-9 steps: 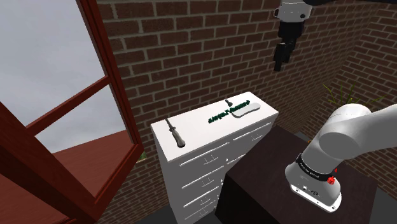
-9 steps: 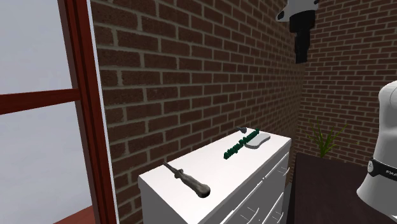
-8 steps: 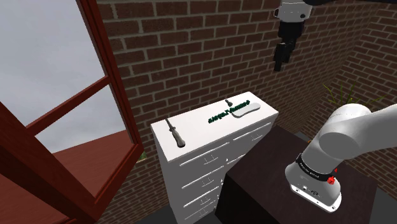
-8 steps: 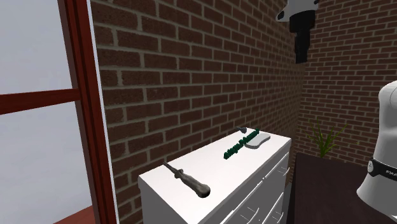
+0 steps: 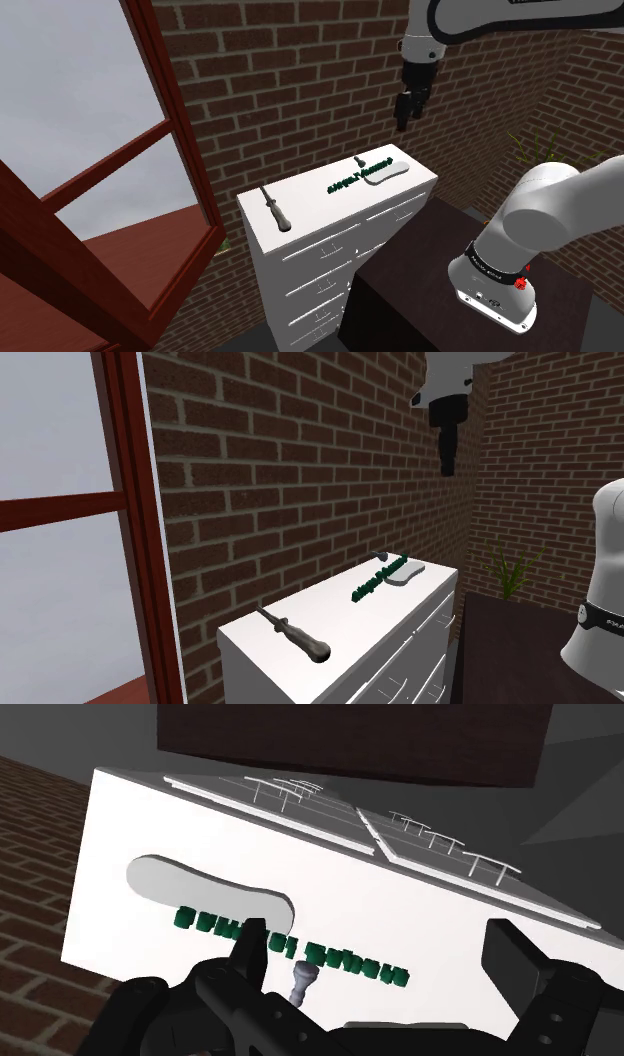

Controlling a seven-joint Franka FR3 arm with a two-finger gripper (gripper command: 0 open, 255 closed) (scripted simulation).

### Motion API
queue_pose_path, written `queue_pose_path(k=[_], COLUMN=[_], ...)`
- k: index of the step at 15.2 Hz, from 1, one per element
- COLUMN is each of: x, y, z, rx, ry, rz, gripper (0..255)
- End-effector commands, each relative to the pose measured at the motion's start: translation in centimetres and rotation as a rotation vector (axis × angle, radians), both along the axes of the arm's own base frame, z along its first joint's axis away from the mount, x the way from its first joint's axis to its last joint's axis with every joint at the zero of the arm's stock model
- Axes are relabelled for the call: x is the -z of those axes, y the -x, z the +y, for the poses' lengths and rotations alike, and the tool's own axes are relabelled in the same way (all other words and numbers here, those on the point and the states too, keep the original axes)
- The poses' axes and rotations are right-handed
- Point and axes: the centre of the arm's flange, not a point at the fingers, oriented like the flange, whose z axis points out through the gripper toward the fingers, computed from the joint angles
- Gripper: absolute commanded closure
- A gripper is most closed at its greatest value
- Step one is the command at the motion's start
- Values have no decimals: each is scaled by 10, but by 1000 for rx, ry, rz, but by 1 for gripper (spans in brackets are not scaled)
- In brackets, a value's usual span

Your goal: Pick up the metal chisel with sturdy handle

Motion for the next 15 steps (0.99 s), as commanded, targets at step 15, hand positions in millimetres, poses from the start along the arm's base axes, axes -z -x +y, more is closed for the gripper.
queue_pose_path(k=[15], x=[128], y=[-107], z=[122], rx=[34], ry=[-52], rz=[-20], gripper=[0])
